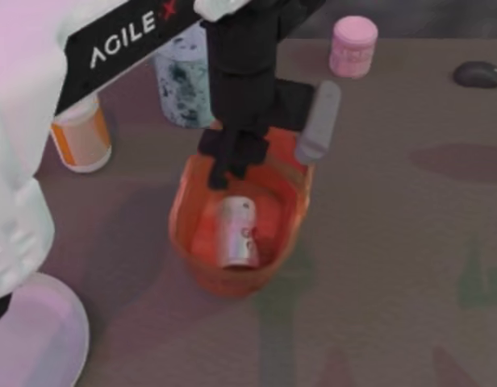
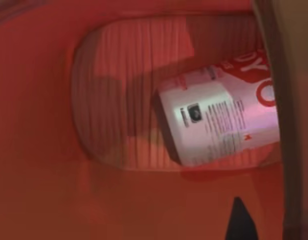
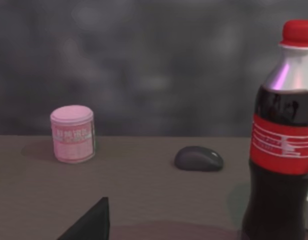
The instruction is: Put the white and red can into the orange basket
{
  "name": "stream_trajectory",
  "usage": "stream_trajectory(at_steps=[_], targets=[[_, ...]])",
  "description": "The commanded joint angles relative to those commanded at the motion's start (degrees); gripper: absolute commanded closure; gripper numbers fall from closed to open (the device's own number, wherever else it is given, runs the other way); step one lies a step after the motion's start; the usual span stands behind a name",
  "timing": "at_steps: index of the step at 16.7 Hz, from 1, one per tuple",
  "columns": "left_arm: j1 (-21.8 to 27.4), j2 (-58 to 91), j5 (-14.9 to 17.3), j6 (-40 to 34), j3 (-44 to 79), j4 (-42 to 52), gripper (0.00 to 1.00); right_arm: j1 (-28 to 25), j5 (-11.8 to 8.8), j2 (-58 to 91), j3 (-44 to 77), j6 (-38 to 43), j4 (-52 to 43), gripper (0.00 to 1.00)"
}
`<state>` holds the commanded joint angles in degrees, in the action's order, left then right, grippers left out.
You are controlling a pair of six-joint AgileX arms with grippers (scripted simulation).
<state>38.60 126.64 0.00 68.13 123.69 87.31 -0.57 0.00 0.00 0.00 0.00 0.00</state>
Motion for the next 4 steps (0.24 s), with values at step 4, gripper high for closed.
stream_trajectory(at_steps=[4], targets=[[-1.35, -0.56, 0.17, 0.89, 4.06, 4.48, 1.00, 0.00, 0.00, 0.00, 0.00, 0.00, 0.00, 0.00]])
